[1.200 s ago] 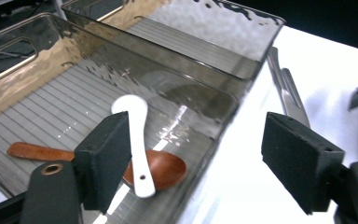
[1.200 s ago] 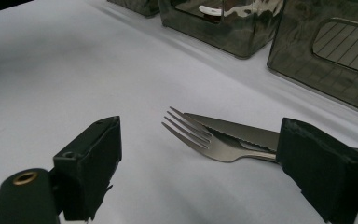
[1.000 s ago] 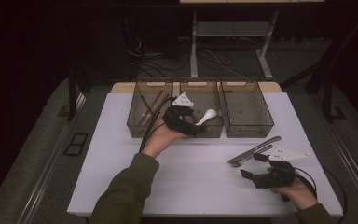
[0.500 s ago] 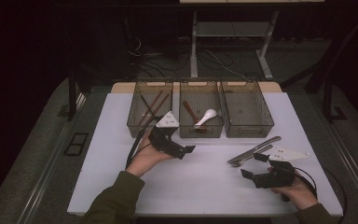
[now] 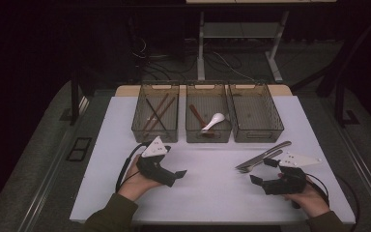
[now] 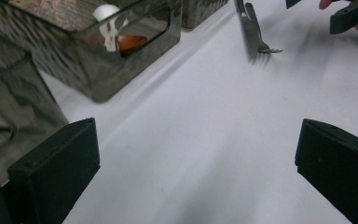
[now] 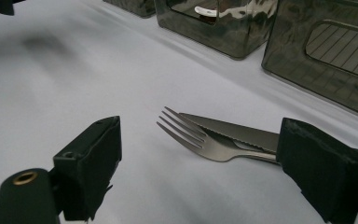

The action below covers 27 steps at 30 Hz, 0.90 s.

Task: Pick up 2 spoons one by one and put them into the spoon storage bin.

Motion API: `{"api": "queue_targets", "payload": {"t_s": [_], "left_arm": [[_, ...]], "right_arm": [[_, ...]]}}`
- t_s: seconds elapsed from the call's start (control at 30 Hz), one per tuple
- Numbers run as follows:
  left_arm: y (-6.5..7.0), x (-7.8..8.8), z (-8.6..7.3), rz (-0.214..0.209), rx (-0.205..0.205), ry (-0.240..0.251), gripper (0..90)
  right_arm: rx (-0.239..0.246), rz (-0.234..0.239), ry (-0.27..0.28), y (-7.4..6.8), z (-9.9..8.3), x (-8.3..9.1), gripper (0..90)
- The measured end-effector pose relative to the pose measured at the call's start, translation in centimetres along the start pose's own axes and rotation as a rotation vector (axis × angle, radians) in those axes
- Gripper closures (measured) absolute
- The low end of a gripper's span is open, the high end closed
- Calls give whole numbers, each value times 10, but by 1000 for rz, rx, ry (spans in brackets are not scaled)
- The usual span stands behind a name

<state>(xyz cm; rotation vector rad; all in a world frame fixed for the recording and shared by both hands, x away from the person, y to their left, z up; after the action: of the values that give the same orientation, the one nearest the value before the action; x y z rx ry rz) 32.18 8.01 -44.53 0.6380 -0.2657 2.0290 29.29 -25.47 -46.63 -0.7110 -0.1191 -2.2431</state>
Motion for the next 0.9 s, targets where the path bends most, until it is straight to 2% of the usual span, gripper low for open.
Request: {"api": "queue_targets", "payload": {"t_s": [0.2, 0.3, 0.4, 0.5, 0.57, 0.63, 0.7, 0.73, 0.8, 0.9], "left_arm": [[2, 10, -20, 3, 11, -11, 0], [4, 15, -28, -10, 35, -9, 0], [8, 17, -35, -7, 23, -25, 0], [8, 17, -36, -4, 25, -27, 0], [8, 16, -36, -6, 25, -28, 0], [9, 15, -37, -11, 26, -34, 0], [9, 14, -37, -14, 13, -34, 0], [10, 14, -37, -14, 20, -35, 0], [10, 12, -37, -13, 23, -37, 0], [10, 12, -38, -16, 23, -43, 0]], "right_arm": [[11, 5, -2, 0, 2, 2, 144], [22, -2, -15, 2, 5, 5, 145], [22, -10, -21, 6, 10, 10, 144], [39, -18, -59, 12, 11, 14, 144], [17, 0, -80, 17, 12, 14, 150], [7, -25, -99, 24, 14, 14, 222], [-10, -45, -83, 33, 17, 14, 315], [-21, -62, -83, 38, 18, 14, 355], [-40, -61, -85, 47, 20, 14, 437], [-57, -85, -96, 59, 22, 13, 552]]}}
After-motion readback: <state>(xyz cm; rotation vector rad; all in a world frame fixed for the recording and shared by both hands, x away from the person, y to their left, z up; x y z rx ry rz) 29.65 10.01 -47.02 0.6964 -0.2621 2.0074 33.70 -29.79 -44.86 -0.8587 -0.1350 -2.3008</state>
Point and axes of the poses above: each handheld gripper's, and its own axes: x roughly backward along the jaws, z roughly out of its top, y roughly to its right, the point moved 6 cm from there along -x, roughly forward along the jaws
